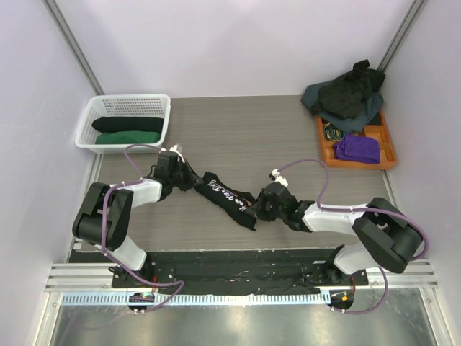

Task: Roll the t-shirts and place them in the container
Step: Roll the T-shirt to the center of the board.

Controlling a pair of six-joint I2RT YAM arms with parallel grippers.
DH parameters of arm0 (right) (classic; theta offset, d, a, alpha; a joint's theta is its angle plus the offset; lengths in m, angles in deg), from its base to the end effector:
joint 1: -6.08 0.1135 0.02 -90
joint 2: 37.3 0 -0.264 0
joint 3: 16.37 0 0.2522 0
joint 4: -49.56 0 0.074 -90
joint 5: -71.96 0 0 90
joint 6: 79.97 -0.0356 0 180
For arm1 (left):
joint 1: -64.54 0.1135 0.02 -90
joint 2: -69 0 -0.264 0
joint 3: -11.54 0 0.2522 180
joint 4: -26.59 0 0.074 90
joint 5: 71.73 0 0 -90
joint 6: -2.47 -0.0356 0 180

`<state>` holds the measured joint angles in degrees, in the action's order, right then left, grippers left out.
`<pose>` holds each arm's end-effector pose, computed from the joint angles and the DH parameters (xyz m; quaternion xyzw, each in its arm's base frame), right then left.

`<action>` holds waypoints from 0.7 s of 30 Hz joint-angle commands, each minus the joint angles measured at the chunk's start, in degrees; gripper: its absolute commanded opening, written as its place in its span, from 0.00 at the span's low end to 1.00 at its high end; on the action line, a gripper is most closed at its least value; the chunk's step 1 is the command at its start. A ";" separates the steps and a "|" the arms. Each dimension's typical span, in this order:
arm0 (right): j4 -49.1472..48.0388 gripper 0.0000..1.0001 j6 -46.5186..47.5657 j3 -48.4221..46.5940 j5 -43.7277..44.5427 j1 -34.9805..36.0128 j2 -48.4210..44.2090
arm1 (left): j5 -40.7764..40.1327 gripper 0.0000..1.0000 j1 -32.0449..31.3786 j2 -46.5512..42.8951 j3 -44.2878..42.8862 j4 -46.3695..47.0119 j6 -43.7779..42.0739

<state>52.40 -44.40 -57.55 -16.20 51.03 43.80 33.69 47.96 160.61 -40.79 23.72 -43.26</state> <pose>0.1799 0.1780 0.1381 0.0821 0.9124 0.2960 0.2704 0.2876 -0.0955 0.1450 -0.1639 0.8925 -0.3093 0.2844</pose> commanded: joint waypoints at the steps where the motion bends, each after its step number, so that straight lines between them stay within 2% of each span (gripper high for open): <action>1: 6.86 0.01 3.53 -0.44 8.43 1.19 -3.92 | 1.63 0.00 -0.30 -0.29 -0.72 0.27 -0.94; 5: 12.31 0.01 8.54 -5.52 12.21 2.86 -8.41 | 1.19 0.00 -0.30 -2.22 -1.42 -2.01 -1.47; 12: 16.89 0.01 14.97 -12.91 11.77 3.04 -11.23 | -2.06 0.00 -0.21 -8.46 -5.02 -9.66 -3.75; 16: 18.65 0.01 17.08 -16.87 11.69 2.95 -10.35 | -5.48 0.00 -0.12 -11.45 -9.06 -15.19 -5.86; 21: 18.57 0.01 19.88 -26.70 9.49 2.86 -3.24 | -8.30 0.00 3.03 -12.34 -16.79 -21.08 -7.88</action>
<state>73.21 -28.27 -75.41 -6.91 53.94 36.55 28.73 48.16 150.31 -51.55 8.05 -48.05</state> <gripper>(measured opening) 0.194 0.016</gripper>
